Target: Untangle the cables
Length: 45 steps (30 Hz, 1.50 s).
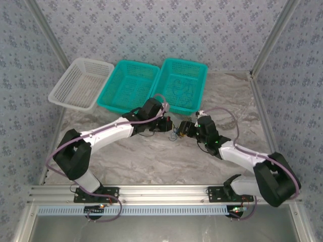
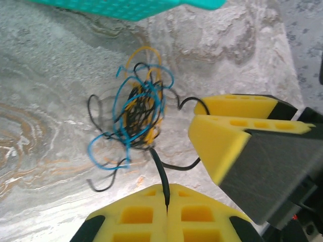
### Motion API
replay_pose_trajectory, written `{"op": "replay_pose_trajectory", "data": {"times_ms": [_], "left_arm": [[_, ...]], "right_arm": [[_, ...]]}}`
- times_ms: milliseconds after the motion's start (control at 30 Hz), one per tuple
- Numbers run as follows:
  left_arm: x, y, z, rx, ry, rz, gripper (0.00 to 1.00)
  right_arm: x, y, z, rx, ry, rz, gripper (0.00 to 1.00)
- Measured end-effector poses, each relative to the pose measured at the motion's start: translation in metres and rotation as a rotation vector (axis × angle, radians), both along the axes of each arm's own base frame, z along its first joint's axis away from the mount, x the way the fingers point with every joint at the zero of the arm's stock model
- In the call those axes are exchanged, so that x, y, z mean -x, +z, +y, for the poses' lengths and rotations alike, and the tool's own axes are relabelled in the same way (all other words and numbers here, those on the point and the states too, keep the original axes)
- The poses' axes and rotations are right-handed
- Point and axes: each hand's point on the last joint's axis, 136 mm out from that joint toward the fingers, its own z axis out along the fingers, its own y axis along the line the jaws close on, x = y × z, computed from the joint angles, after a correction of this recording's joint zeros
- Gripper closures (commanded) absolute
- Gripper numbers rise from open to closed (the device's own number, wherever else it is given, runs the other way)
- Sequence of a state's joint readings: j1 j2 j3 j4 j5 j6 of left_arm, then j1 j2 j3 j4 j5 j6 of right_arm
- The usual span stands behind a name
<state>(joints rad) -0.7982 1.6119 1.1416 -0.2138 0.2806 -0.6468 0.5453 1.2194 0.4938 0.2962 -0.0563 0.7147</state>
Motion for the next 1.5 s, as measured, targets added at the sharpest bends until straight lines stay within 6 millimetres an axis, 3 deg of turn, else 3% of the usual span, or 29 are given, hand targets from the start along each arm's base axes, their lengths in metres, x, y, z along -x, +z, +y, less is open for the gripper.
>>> {"op": "replay_pose_trajectory", "data": {"times_ms": [167,467,633,1200,1333,1500], "left_arm": [[0.0,0.019,-0.009,0.065,-0.043,0.011,1.0],[-0.001,0.061,-0.02,0.197,-0.13,0.024,1.0],[0.0,0.072,-0.021,0.241,-0.166,0.038,1.0],[0.011,0.09,-0.03,0.323,-0.257,0.034,1.0],[0.014,0.097,-0.032,0.337,-0.288,0.017,1.0],[0.011,0.124,-0.035,0.369,-0.324,-0.064,1.0]], "right_arm": [[0.009,0.035,-0.004,0.056,0.071,-0.139,0.36],[0.031,0.063,0.024,0.064,0.324,-0.301,0.43],[0.032,0.062,0.033,0.084,0.377,-0.341,0.49],[0.013,0.067,0.033,0.223,0.293,-0.472,0.72],[0.007,0.057,0.031,0.259,0.258,-0.456,0.76],[0.001,0.042,0.029,0.297,0.218,-0.418,0.78]]}}
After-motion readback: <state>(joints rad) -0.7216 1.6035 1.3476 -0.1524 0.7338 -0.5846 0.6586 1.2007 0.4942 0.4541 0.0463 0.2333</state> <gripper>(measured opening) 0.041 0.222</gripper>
